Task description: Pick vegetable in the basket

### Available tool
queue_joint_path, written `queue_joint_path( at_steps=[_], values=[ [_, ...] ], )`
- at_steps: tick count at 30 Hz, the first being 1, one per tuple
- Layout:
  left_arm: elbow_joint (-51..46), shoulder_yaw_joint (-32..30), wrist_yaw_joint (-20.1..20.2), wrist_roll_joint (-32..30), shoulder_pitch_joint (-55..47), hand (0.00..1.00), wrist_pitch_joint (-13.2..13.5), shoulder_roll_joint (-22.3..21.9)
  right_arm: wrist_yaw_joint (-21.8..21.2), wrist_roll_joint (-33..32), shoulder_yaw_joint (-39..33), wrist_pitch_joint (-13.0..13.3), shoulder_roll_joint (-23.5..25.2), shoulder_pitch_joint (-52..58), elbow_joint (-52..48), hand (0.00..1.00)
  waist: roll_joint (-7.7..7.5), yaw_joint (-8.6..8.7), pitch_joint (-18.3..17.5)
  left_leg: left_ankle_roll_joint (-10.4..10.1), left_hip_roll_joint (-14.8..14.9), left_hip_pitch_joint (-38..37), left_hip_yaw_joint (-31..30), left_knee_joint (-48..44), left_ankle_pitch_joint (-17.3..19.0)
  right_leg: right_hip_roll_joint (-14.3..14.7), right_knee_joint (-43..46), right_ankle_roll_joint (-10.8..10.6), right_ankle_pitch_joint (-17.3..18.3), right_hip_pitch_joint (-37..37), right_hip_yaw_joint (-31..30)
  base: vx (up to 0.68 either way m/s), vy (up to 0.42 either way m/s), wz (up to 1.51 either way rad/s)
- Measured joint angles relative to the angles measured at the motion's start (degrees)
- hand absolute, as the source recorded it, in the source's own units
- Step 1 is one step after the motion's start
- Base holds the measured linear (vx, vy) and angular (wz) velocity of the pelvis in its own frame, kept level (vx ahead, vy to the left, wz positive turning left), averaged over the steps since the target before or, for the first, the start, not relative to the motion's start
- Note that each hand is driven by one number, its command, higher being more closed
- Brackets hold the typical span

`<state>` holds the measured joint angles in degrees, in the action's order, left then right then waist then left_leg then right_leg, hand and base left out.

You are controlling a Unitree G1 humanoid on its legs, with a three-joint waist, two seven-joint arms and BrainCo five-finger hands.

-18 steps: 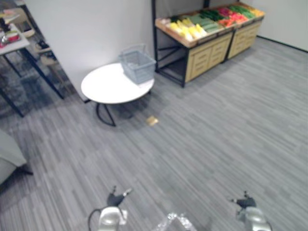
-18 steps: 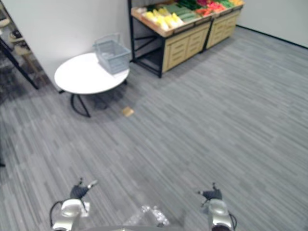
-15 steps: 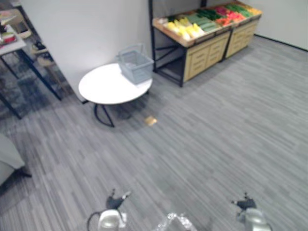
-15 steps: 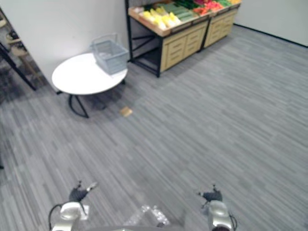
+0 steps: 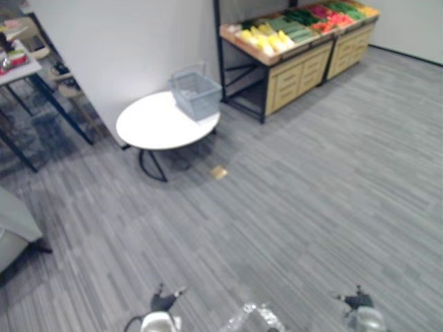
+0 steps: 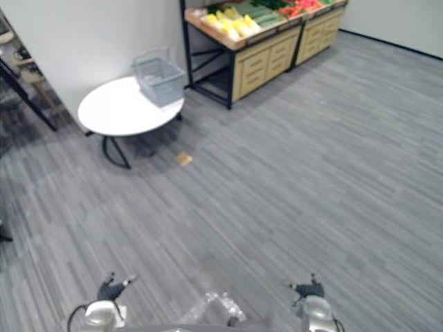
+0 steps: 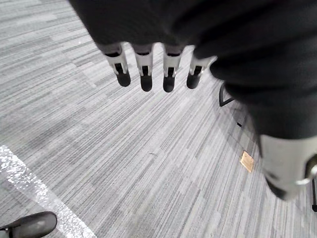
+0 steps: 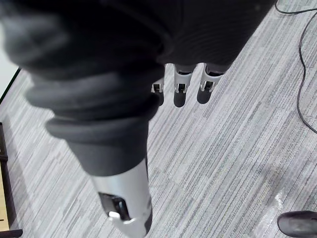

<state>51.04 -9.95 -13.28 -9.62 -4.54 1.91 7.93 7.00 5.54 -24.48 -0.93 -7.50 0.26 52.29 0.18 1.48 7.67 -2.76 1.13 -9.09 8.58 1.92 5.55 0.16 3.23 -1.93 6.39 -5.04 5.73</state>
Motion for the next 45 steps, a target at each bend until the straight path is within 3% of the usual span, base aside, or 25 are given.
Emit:
queue_joint_path(
  at_steps=[4, 7, 10, 12, 15, 16, 18, 21, 22, 23, 24, 25, 26, 27, 28, 30, 32, 35, 36, 37, 39, 40, 42, 43, 45],
  values=[
    [0.0, -1.4, 0.0, 0.3, 0.4, 0.0, 0.0, 0.0, -0.1, -0.1, 0.1, 0.0, 0.0, -0.3, 0.2, 0.0, -0.65, -0.06, 0.4, -1.2, 0.5, 1.3, 0.2, -4.6, 3.1, -0.2, 4.6, 0.5, 3.6, 1.3, 0.0, 0.08, -0.036, 0.05],
    [-0.1, -3.5, 0.1, 0.5, 0.7, 0.0, 0.0, 0.0, -0.1, -1.3, 0.4, 0.0, -0.1, -0.1, 1.1, 0.0, -2.5, -0.1, 1.6, -3.7, 2.8, 10.8, 3.6, -28.7, 6.4, -1.2, 6.9, 1.8, 6.9, 0.6, 0.0, 0.07, -0.079, 0.04],
    [0.0, -4.5, 0.1, 2.1, 0.3, 0.0, 0.0, -0.9, 0.0, -1.7, 1.6, 0.0, -2.4, -0.3, 1.6, 0.0, -1.64, -0.45, 3.0, -4.2, 8.8, 20.4, 7.0, -48.7, 6.3, -0.6, 6.9, 2.5, 8.3, -3.5, -2.0, 0.16, -0.024, -0.3],
    [-0.1, -4.5, 0.0, 2.6, 0.5, 0.0, 0.0, -0.9, 0.0, -1.8, 1.6, -0.1, -2.8, -0.9, 1.9, 0.0, -1.71, -0.52, 3.0, -3.8, 8.9, 22.0, 8.3, -46.0, 7.2, -1.3, 6.7, 2.2, 8.4, -3.8, -3.3, 0.25, 0.048, -0.4],
    [-0.1, -4.4, 0.0, 2.6, 1.0, 0.0, 0.1, -1.1, -0.1, -1.8, 1.6, -0.1, -2.8, -2.5, 2.4, 0.0, -2.06, -0.58, 3.3, -2.7, 6.1, 25.0, 9.8, -29.3, 5.5, -4.2, 3.2, 1.7, 8.2, -5.2, -5.0, 0.31, 0.125, -0.32],
    [-0.3, -3.7, 0.0, 2.6, 1.3, 0.0, 0.1, -1.1, -0.1, -1.8, 1.5, 0.0, -2.9, -2.7, 2.5, 0.0, -1.53, -0.71, 3.4, -2.6, 4.9, 26.0, 9.6, -17.5, 0.4, -4.9, 0.7, 1.6, 8.3, -6.5, -5.2, 0.27, 0.147, -0.12],
    [-0.2, -3.1, 0.0, 2.6, 1.4, 0.0, 0.1, -1.2, 0.0, -1.8, 2.0, 0.0, -3.1, -2.8, 2.6, 0.0, 0.1, -1.75, 3.9, -2.5, 5.5, 26.7, 9.0, -9.5, -2.8, -4.5, -0.9, -0.9, 9.5, -8.3, -5.8, 0.37, 0.266, -0.21],
    [-0.2, -2.6, 0.1, 2.5, 0.0, 0.0, 0.1, -1.2, -0.2, -1.5, 3.2, 0.0, -2.0, -2.6, 2.9, 0.0, -0.81, -2.92, 3.7, -0.3, 3.8, 26.6, 8.0, -12.5, -7.0, -6.9, 3.0, -0.5, 11.6, -9.1, -6.3, 0.44, 0.324, -0.26],
    [-0.2, -2.4, 0.1, 2.5, -0.2, 0.0, 0.1, -1.2, -0.4, -1.4, 3.9, 0.1, -1.6, -2.5, 2.8, 0.0, -1.72, -3.37, 3.5, 0.3, 2.4, 26.0, 8.1, -12.0, -6.9, -8.0, 7.4, -0.5, 11.6, -7.0, -6.4, 0.48, 0.258, -0.09],
    [-0.1, -2.2, 0.3, 2.5, -0.6, 0.0, 0.0, -1.1, -0.8, -0.9, 4.2, 0.2, -1.3, -2.6, 2.8, 0.0, -2.81, -3.31, 3.6, 3.1, 0.8, 24.4, 8.7, -11.6, -6.9, -9.6, 14.8, -0.7, 11.4, -4.7, -6.6, 0.59, 0.291, -0.01],
    [-0.2, -2.2, 0.3, 2.5, -1.1, 0.0, 0.0, -0.6, -1.1, -0.8, 4.3, 0.1, -0.7, -2.4, 2.8, 0.0, -4.6, -3.29, 3.6, 5.0, -1.0, 21.7, 9.5, -11.3, -5.0, -11.2, 24.8, -3.5, 9.8, -1.8, -7.3, 0.59, 0.283, 0.04],
    [-0.2, -2.2, 0.3, 2.5, -1.5, 0.0, 0.0, -0.4, -1.1, -0.5, 4.3, 0.1, -0.3, -2.4, 2.6, 0.0, -5.31, -3.27, 3.7, 5.2, -1.8, 19.9, 9.5, -11.3, -3.8, -11.8, 29.9, -6.5, 7.3, -0.2, -8.0, 0.5, 0.209, 0.03],
    [-0.5, -2.2, 0.3, 2.5, -2.5, 0.0, 0.0, -0.2, -1.2, 0.3, 5.0, 0.2, 0.2, -2.2, 2.2, 0.0, -5.64, -3.09, 3.9, 6.0, -2.5, 16.1, 8.9, -11.0, -1.7, -12.1, 39.4, -9.5, -1.1, 2.5, -8.7, 0.51, 0.193, 0.1],
    [-0.9, -1.4, 0.3, 2.5, -2.6, 0.0, 0.0, 0.2, -1.2, 0.8, 5.5, 0.2, 0.5, -1.5, 1.6, 0.0, -5.1, -2.83, 4.1, 6.3, -2.4, 12.4, 7.9, -10.9, 0.5, -12.4, 49.5, -10.2, -3.2, 5.6, -8.3, 0.5, 0.18, 0.17],
    [-0.9, -1.1, 0.3, 2.5, -2.8, 0.0, 0.0, 0.5, -1.2, 0.8, 5.9, 0.2, 0.5, -1.1, 1.1, 0.0, -5.14, -2.82, 4.1, 6.3, -2.3, 10.6, 7.5, -10.7, 1.2, -12.7, 54.1, -9.2, -2.6, 7.5, -7.3, 0.49, 0.141, 0.31],
    [-0.9, -0.5, 0.3, 2.5, -2.0, 0.0, 0.0, 1.4, -1.2, 1.3, 7.6, 0.2, 0.6, -0.2, -2.2, 0.0, -4.28, -1.07, 4.5, 6.6, -2.1, 4.3, 4.6, -7.9, 2.2, -14.9, 62.0, -3.1, 1.4, 14.8, 0.0, 0.49, 0.075, 0.57],
    [-0.9, -0.5, 0.3, 2.5, -1.1, 0.0, 0.0, 1.9, -1.1, 1.3, 7.6, 0.2, 0.6, -0.5, -5.2, 0.0, -4.01, 0.04, 4.7, 6.6, -1.4, 1.3, 2.9, -6.1, 2.2, -15.0, 56.7, -2.6, 4.2, 19.3, 3.6, 0.52, -0.013, 0.6],
    [-1.4, -0.4, 0.2, 2.4, 0.3, 0.0, 0.0, 1.9, -1.0, 1.3, 7.5, 0.5, -0.2, -0.9, -7.8, 0.0, -3.1, 0.11, 5.4, 6.1, 0.8, -2.4, 1.3, -6.0, 2.5, -12.3, 31.7, -2.7, 4.6, 20.9, 6.5, 0.51, -0.169, 0.51],
    [-1.5, -0.4, 0.0, 2.4, 0.7, 0.0, 0.1, 1.9, -0.9, 1.3, 7.5, 0.5, -0.5, -0.9, -8.4, 0.0, -2.79, 0.15, 5.3, 5.5, 1.4, -2.6, 1.0, -6.1, 2.8, -11.5, 23.8, -3.2, 3.3, 20.9, 6.6, 0.44, -0.251, 0.68],
    [-1.7, -0.5, -0.1, 2.2, 1.9, 0.0, 0.2, 2.3, -0.4, 1.3, 7.2, 0.5, -0.9, -1.6, -10.6, 0.0, -2.83, 0.25, 5.5, 1.7, 2.4, -3.3, -0.2, -5.9, 5.2, -11.1, 4.7, -3.9, -3.3, 21.1, 5.3, 0.35, -0.207, 0.64],
    [-1.5, -0.6, -0.2, 2.0, 2.3, 0.0, 0.2, 2.7, 0.0, 1.3, 7.1, 0.4, -0.9, -2.6, -12.5, 0.0, -4.33, 0.22, 6.1, -0.8, 2.4, -5.2, -1.1, -5.4, 7.3, -12.3, -0.4, -4.5, -4.6, 22.3, 2.1, 0.47, -0.362, 0.72],
    [-1.0, -0.8, -0.3, 1.9, 2.2, 0.0, 0.2, 3.0, 0.1, 1.4, 7.1, 0.3, -1.6, -2.5, -16.3, 0.0, -4.71, 0.37, 6.6, -3.1, 3.8, -8.0, -2.9, -5.1, 10.5, -12.4, 1.9, -5.7, -9.2, 22.3, -0.1, 0.57, -0.512, 0.72],
    [-0.6, -0.7, -0.3, 1.7, 2.4, 0.0, 0.2, 1.7, 0.1, 2.5, 7.1, 0.4, -3.5, -2.5, -21.5, 0.0, -1.52, 0.39, 6.4, -3.9, 7.4, -7.8, -4.0, -6.7, 13.9, -9.4, 9.2, -6.4, -10.7, 24.8, 0.2, 0.45, -0.45, 0.46],
    [-0.3, -0.7, -0.3, 1.6, 1.9, 0.0, 0.6, 1.5, 0.1, 3.9, 7.6, 0.5, -5.6, -3.3, -26.1, 0.0, 1.12, 0.17, 6.4, -2.7, 10.4, -7.3, -5.3, -9.5, 15.4, -7.3, 15.9, -4.0, -9.1, 27.1, 1.2, 0.42, -0.435, 0.26],
    [0.7, -1.1, -0.3, 1.6, 2.1, 0.0, 0.7, 1.4, 0.2, 5.0, 7.8, 0.6, -6.7, -4.8, -27.2, 0.0, 1.51, 0.03, 6.7, -3.5, 11.7, -4.6, -7.0, -16.3, 14.1, -6.8, 18.5, -2.8, -6.4, 26.8, 2.2, 0.35, -0.38, 0.18]
  ],
)
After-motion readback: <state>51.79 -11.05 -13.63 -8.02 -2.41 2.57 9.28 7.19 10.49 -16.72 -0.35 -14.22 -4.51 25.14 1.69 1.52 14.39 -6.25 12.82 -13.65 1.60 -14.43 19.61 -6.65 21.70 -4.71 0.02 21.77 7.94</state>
